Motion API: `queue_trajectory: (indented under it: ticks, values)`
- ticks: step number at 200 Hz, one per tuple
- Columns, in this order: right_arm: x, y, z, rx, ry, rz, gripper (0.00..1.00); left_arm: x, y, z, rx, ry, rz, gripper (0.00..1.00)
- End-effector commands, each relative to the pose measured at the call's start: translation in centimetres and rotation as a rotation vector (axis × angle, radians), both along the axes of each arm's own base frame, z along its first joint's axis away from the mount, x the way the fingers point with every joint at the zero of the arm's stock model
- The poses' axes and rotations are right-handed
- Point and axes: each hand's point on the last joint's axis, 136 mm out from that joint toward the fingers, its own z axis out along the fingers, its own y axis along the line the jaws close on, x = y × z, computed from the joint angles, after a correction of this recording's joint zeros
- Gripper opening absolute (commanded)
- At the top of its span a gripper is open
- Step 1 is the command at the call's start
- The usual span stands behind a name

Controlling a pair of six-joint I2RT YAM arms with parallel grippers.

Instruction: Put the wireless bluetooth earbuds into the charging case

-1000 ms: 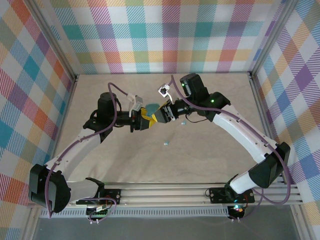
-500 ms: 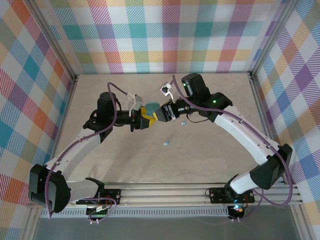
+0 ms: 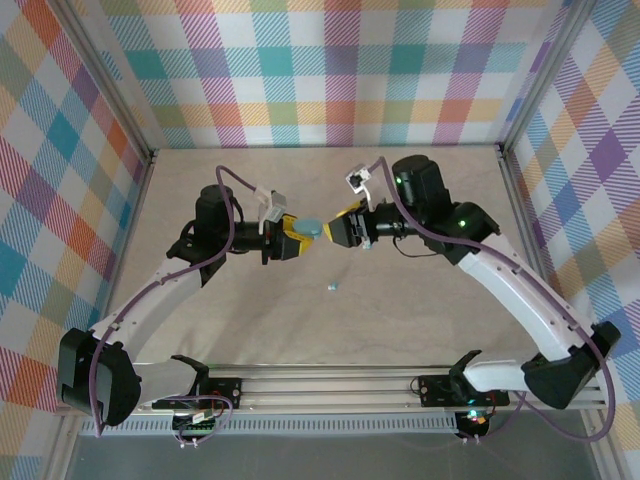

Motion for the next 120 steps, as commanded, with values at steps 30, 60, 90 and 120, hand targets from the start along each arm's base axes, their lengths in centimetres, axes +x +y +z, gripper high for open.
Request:
queue_trajectory:
  ticks: [30,60,90,120]
  values:
    - [-0.7,-1.1,-1.7,-0.002,0.02,-0.042,0.52,-1.0,0.0,1.0,-0.017,-0.038,-0.027,0.0]
    - [-1.1,-0.2,-2.9,-0.073,-0.02,-0.004,0.55,-1.2,-0.1,1.4,-0.026,-0.029,-0.042,0.0]
    - [-0.6,1.3,-2.7,-0.093,-0.049,0.035,0.59,-1.6,-0.1,1.6,-0.03,-0.027,-0.052,0.0]
    - [0.0,2.7,-2.5,-0.092,-0.062,0.075,0.6,-2.0,0.0,1.9,-0.033,-0.028,-0.061,0.0]
